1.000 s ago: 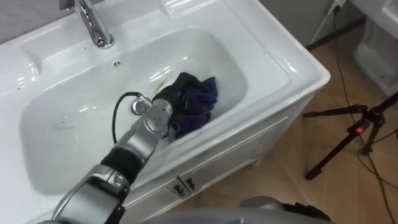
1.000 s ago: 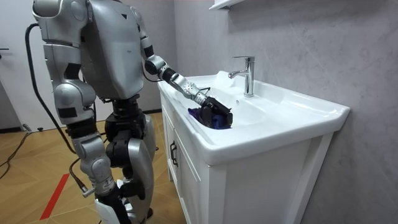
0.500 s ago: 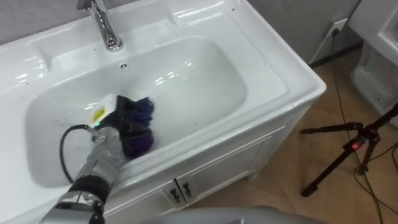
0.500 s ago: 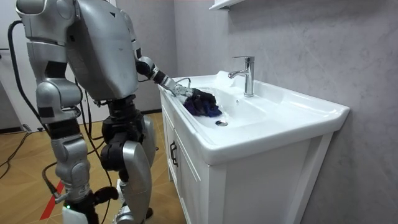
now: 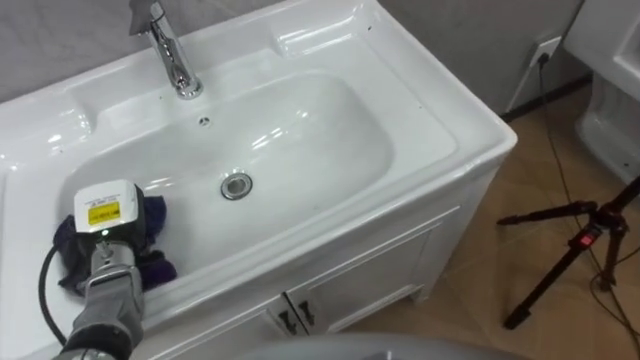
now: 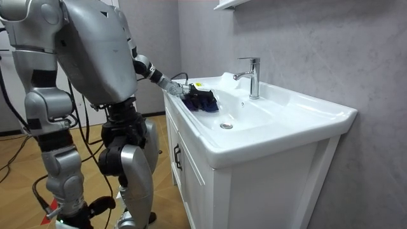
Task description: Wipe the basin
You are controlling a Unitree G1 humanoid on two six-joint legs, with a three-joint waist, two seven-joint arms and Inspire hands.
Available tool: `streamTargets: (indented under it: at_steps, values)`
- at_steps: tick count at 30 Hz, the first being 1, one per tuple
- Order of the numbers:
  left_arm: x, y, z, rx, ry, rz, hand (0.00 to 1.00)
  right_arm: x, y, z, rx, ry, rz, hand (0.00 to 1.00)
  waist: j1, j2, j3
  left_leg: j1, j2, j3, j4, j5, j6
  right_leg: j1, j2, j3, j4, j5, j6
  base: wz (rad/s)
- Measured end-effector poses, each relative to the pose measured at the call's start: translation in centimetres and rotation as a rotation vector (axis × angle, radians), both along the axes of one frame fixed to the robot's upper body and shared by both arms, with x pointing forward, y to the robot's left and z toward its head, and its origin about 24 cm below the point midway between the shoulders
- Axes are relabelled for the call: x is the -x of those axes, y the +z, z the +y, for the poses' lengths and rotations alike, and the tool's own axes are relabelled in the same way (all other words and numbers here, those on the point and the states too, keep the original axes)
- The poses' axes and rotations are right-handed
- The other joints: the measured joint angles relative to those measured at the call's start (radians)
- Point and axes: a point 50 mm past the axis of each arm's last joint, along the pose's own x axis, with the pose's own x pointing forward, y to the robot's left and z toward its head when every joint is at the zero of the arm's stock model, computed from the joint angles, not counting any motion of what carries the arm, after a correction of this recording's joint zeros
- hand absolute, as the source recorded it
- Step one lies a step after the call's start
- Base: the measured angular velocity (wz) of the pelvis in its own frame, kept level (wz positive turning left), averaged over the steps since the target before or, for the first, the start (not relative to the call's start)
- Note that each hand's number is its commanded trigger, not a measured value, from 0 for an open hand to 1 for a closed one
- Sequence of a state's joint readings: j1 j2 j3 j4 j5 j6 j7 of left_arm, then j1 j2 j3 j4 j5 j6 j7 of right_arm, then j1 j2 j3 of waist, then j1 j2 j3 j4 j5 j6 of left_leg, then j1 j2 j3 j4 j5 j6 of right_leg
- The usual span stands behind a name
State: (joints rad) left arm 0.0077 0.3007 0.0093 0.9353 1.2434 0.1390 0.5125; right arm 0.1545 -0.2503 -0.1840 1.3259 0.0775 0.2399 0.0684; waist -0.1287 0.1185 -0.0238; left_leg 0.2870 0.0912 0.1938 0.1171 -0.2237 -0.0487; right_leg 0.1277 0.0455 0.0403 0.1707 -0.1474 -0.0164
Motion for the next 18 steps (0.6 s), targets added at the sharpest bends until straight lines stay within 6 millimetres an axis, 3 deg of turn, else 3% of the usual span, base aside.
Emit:
streamTargets:
  at_steps: [3,7,18]
  values:
    - [0.1,0.2,0.1,-0.012,-0.005,-0.016,1.0,-0.8,0.1,-0.5,0.016,-0.004,-0.025,0.0,-0.001,0.015,-0.0021,-0.019,-0.002,-0.045,0.009,0.0,0.0,-0.007,-0.004,-0.017,0.0,-0.002,-0.002,0.14]
    - [-0.3,0.8,0.0,-0.012,-0.013,-0.05,1.0,-2.0,0.1,-0.6,0.023,-0.013,-0.066,0.0,0.01,0.024,-0.0015,-0.038,-0.001,-0.066,0.014,0.0,0.0,-0.016,-0.006,-0.036,-0.001,-0.002,-0.003,0.18]
    - [-1.3,2.1,-0.6,-0.027,-0.066,-0.09,1.0,-2.7,0.1,-0.6,0.029,-0.025,-0.142,0.0,0.042,-0.001,0.009,-0.048,0.0,-0.103,0.013,0.0,0.0,-0.014,-0.011,-0.072,-0.003,-0.011,-0.006,0.1]
